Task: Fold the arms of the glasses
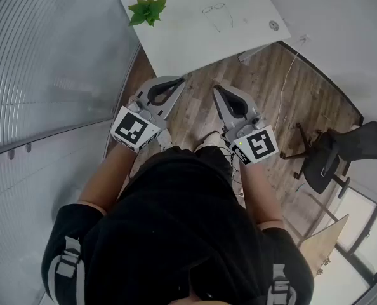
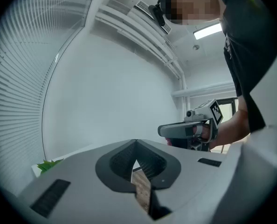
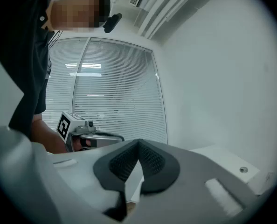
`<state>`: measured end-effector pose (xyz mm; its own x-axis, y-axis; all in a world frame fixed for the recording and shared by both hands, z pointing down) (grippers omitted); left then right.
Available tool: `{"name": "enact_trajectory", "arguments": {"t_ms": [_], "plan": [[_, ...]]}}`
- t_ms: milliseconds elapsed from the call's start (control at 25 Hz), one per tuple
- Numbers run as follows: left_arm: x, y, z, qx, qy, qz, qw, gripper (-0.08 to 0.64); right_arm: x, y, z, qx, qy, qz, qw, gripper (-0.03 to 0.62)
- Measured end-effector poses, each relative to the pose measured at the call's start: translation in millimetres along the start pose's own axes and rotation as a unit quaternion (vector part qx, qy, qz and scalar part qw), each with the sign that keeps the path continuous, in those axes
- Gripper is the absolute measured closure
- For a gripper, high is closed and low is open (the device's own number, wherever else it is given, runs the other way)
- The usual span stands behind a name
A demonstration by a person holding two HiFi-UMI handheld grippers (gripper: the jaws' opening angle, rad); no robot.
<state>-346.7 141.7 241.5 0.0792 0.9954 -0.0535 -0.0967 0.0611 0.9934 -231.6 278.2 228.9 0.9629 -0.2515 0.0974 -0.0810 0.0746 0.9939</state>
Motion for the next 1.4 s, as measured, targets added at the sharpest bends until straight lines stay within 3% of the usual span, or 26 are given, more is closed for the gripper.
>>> {"name": "enact_trajectory", "arguments": {"t_ms": [360,1120,1200,1400], "plan": [[28,0,-23,-0.005,-0.014,0.003,0.9999,0.551,-17,4,-24,-0.009,0.003,-0.002,1.000,0.581],[81,-6,-13,-0.001,-0.033,0.025,0.9992,0.526,-13,1,-87,-0.006,0.009,-0.013,1.000,0.578],[85,-7,-10,-0.001,-0.032,0.024,0.9992,0.450,-9,1,-90,-0.010,0.008,-0.007,1.000,0.460],[93,-5,-4,-0.002,-0.041,0.018,0.9990,0.314,-2,2,-102,-0.012,0.009,-0.003,1.000,0.359]]}}
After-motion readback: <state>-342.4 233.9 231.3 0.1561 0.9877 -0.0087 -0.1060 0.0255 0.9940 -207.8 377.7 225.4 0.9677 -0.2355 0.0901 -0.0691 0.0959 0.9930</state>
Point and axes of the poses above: the fingertips, and each gripper's own axes: z forward along the fingers, x to its right, y out of its underside, the point moved 7 cm from there along -z, backward along the fingers, and after that the axes turned 11 degrees about -y, right-handed, at the moved point
